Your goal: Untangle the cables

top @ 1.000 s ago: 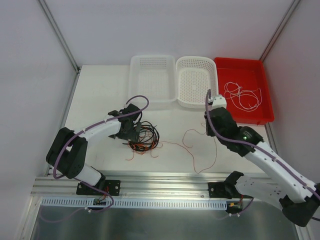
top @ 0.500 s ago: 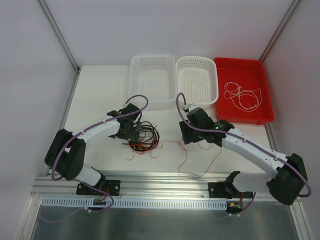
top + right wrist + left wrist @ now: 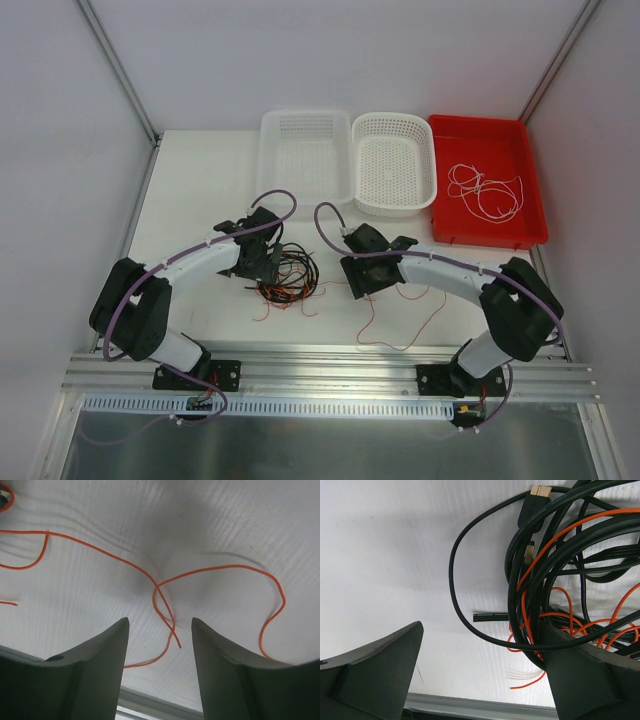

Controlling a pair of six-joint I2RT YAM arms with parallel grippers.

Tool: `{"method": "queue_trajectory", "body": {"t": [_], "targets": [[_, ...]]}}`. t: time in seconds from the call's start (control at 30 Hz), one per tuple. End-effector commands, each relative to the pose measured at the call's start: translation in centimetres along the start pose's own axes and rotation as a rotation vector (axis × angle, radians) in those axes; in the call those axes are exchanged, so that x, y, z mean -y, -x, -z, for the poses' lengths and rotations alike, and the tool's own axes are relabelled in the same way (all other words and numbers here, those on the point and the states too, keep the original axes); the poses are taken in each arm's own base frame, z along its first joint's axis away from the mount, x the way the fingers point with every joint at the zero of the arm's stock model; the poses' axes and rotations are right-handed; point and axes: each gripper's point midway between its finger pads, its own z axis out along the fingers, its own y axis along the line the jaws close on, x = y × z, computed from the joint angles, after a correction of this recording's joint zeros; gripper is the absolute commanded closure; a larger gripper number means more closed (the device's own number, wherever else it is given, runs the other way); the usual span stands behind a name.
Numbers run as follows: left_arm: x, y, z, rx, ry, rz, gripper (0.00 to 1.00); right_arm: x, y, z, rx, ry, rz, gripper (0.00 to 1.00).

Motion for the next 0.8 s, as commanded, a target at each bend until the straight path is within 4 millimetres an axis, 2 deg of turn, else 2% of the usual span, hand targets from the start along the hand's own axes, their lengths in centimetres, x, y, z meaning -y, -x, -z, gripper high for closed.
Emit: {"method": "queue_trajectory", "body": {"t": [0.0, 0.1, 0.3, 0.4, 0.47, 0.57, 0.7, 0.77], "targets": [[0.0, 0.5, 1.1, 0.009, -0.020, 0.010, 0.01, -1.3, 1.0, -0.9, 0.003, 0.037, -0.012, 0.44], [0.0, 0.5, 1.1, 0.009, -0.020, 0.010, 0.01, -1.4, 0.7, -1.8, -0.032, 0.028, -0.003, 0.48], [0.0, 0.5, 1.0, 0.003, -0.022, 0.009, 0.01, -1.1, 0.4, -2.7, -0.084, -0.019, -0.002, 0.63], [0.1, 0.4, 1.0, 0.000, -0.023, 0.005, 0.01, -1.1, 0.3, -2.9, -0.102, -0.041, 0.011, 0.72], [0.0, 0.4, 0.9, 0.000, -0.021, 0.008, 0.01, -1.1, 0.2, -2.9, -0.105, -0.045, 0.013, 0.83], [0.0, 0.4, 1.0, 0.001, -0.020, 0.005, 0.01, -0.5, 0.5, -2.3, -0.085, -0.069, 0.009, 0.99], [0.0, 0.4, 0.9, -0.001, -0.018, 0.004, 0.01, 1.2, 1.0, -0.2, -0.034, -0.145, 0.023, 0.99], [0.0, 0.3, 0.8, -0.004, -0.018, 0.004, 0.01, 2.6, 1.9, 2.1, 0.022, -0.188, 0.020, 0.99]]}}
